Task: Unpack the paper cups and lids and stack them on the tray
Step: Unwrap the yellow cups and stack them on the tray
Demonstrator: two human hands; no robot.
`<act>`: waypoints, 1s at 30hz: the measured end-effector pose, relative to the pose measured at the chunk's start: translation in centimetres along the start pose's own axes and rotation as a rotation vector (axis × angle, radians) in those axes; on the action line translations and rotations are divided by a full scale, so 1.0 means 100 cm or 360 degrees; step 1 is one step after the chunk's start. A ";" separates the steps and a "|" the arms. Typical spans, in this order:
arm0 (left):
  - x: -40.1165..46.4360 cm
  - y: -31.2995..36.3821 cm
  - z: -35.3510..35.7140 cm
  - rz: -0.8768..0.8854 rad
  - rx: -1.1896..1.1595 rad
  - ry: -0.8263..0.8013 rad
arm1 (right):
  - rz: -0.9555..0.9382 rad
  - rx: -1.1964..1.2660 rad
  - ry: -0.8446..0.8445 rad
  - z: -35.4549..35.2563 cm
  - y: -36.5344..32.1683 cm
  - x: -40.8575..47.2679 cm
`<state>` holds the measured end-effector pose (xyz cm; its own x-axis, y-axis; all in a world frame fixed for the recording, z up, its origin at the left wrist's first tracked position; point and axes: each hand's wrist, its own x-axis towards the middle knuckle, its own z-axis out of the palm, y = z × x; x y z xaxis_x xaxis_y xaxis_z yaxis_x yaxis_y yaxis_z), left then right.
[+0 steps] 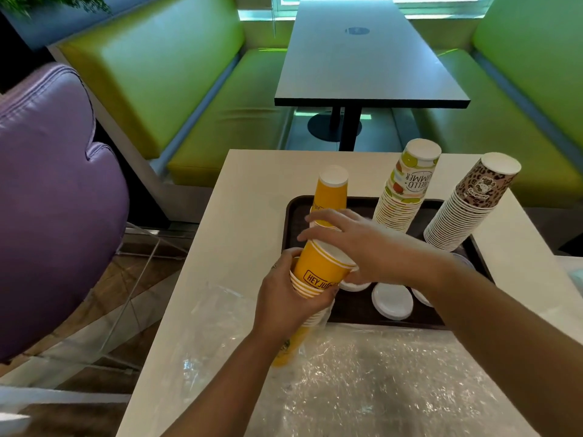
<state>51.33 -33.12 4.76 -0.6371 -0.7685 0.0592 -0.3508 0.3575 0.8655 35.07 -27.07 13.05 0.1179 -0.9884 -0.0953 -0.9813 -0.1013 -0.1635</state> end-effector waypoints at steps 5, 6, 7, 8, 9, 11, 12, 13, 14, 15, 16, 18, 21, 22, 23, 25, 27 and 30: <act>0.002 -0.003 0.000 -0.0005 -0.0053 0.0039 | -0.0301 -0.0593 0.0102 0.005 -0.010 0.004; 0.002 -0.003 0.000 -0.0009 -0.0052 0.0043 | -0.0323 -0.0614 0.0141 0.006 -0.007 0.005; 0.002 -0.003 0.000 -0.0009 -0.0046 0.0050 | -0.0328 -0.0642 0.0231 0.007 0.000 0.008; 0.002 -0.003 0.000 -0.0009 -0.0040 0.0063 | -0.0307 -0.0661 0.0328 0.007 0.008 0.011; 0.003 -0.002 -0.001 -0.0017 -0.0038 0.0077 | -0.0268 -0.0673 0.0428 0.006 0.018 0.014; 0.004 -0.003 -0.003 -0.0055 -0.0055 0.0106 | -0.0155 -0.0585 0.0602 0.002 0.036 0.021; 0.005 -0.004 -0.004 -0.0067 -0.0055 0.0115 | -0.0059 -0.0444 0.0685 0.000 0.044 0.024; 0.006 -0.005 -0.005 -0.0078 -0.0045 0.0116 | 0.0064 -0.0235 0.0774 -0.002 0.049 0.027; 0.007 -0.007 -0.006 -0.0089 -0.0033 0.0108 | 0.0205 0.0002 0.0854 -0.003 0.053 0.032; 0.007 -0.007 -0.007 -0.0097 -0.0027 0.0097 | 0.0348 0.0234 0.0922 -0.003 0.055 0.037; 0.007 -0.008 -0.007 -0.0103 -0.0030 0.0088 | 0.0482 0.0441 0.0990 -0.002 0.058 0.044; 0.009 -0.009 -0.007 -0.0110 -0.0039 0.0079 | 0.0724 0.0845 0.1112 0.004 0.065 0.061; 0.010 -0.011 -0.008 -0.0105 -0.0054 0.0085 | 0.0997 0.1275 0.1241 0.021 0.076 0.080; 0.011 -0.011 -0.008 -0.0109 -0.0056 0.0088 | 0.1059 0.1342 0.1245 0.028 0.081 0.084; 0.012 -0.013 -0.008 -0.0111 -0.0057 0.0089 | 0.1112 0.1405 0.1229 0.034 0.084 0.087; 0.012 -0.015 -0.008 -0.0107 -0.0066 0.0095 | 0.1192 0.1484 0.1155 0.048 0.090 0.091; 0.013 -0.017 -0.009 -0.0099 -0.0081 0.0103 | 0.1226 0.1491 0.1065 0.063 0.094 0.093; 0.013 -0.018 -0.009 -0.0084 -0.0106 0.0116 | 0.1275 0.1422 0.0949 0.085 0.096 0.096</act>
<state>51.73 -35.28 3.79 -0.5666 -0.8227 0.0463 -0.3348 0.2812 0.8993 28.04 -36.55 2.18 -0.7473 -0.6614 -0.0634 -0.2864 0.4068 -0.8675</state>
